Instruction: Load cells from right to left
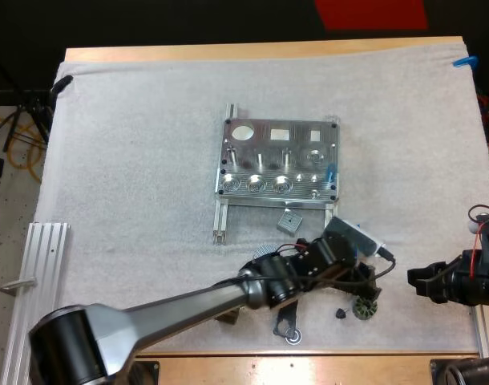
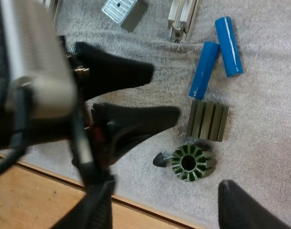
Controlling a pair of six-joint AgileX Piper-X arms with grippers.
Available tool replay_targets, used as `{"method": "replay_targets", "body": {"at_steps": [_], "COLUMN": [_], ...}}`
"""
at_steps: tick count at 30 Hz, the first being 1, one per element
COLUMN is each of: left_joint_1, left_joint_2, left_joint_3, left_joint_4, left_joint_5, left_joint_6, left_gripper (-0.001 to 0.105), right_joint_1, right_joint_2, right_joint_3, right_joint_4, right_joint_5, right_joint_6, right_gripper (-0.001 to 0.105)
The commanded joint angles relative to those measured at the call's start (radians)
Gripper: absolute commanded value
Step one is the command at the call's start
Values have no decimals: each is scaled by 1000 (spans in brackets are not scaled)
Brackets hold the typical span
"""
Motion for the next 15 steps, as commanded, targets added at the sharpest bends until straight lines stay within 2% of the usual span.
{"method": "replay_targets", "body": {"at_steps": [1,7,11,15], "left_joint_1": [-5,-5,-2,0], "left_joint_2": [15,102,125,139], "left_joint_3": [-24,-77,-77,-77], "left_joint_4": [1,33,33,55], "left_joint_5": [-9,-9,-9,-51], "left_joint_6": [-12,-12,-12,-12], "left_gripper": [57,57,57,57], "right_joint_1": [-5,-5,-5,-5], "right_joint_2": [-5,-5,-5,-5], "right_joint_3": [0,0,0,0], "right_joint_4": [8,8,8,8], "right_joint_5": [3,3,3,3], "right_joint_6": [-6,-4,-4,-4], "right_gripper": [50,50,50,50]}}
